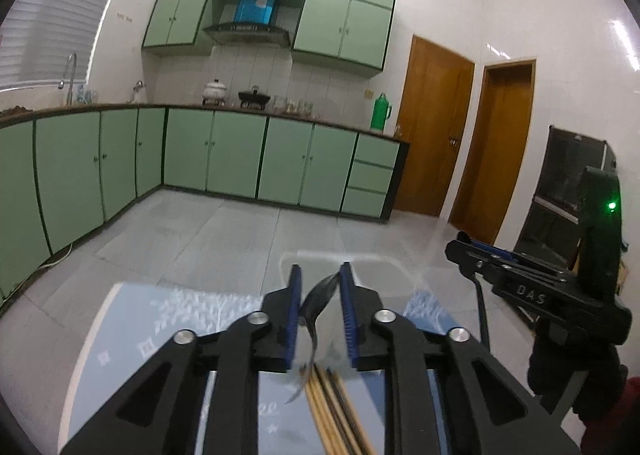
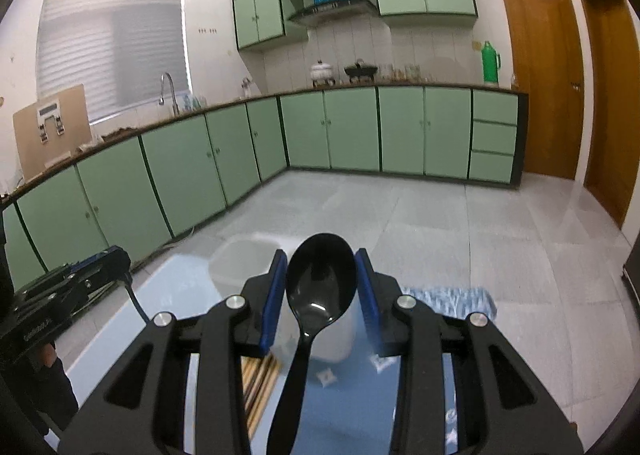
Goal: Organize utensils
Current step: 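Carry both spoons over the white utensil holder and open both tools to drop them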
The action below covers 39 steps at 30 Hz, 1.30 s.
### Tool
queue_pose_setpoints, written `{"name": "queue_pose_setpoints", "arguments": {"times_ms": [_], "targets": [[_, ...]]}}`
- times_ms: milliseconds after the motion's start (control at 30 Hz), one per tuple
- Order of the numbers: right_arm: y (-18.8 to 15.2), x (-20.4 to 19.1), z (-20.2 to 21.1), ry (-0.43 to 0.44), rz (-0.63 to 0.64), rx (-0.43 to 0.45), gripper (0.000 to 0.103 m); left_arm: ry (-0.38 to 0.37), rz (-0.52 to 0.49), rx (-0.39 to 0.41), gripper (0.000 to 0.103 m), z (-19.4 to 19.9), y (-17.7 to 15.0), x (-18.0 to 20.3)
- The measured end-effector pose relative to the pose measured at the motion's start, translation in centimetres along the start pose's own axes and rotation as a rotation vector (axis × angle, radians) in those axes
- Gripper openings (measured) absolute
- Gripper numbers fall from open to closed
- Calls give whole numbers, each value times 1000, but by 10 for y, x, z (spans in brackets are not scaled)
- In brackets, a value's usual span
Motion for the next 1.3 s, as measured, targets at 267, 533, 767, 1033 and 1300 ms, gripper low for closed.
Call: {"name": "queue_pose_setpoints", "arguments": {"times_ms": [267, 533, 767, 1033, 1300], "targets": [[2, 2, -1, 0, -1, 5, 33, -35, 10, -14, 5, -3, -1, 4], [19, 8, -9, -27, -19, 59, 33, 13, -72, 20, 5, -5, 23, 8], [66, 17, -36, -46, -26, 167, 33, 28, -120, 117, 5, -21, 77, 14], [65, 26, -91, -110, -1, 182, 33, 30, -142, 38, 6, -74, 62, 7], [30, 25, -121, -104, 6, 103, 38, 30, -145, -57, 7, -106, 30, 1]]}}
Point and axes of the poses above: each gripper's, at about its wrist camera, not at the fingertips, and z roughly against the way its jaws point, x to its right, y to its top, the point moved 9 cm from there along -z, roughly the way its jaws point
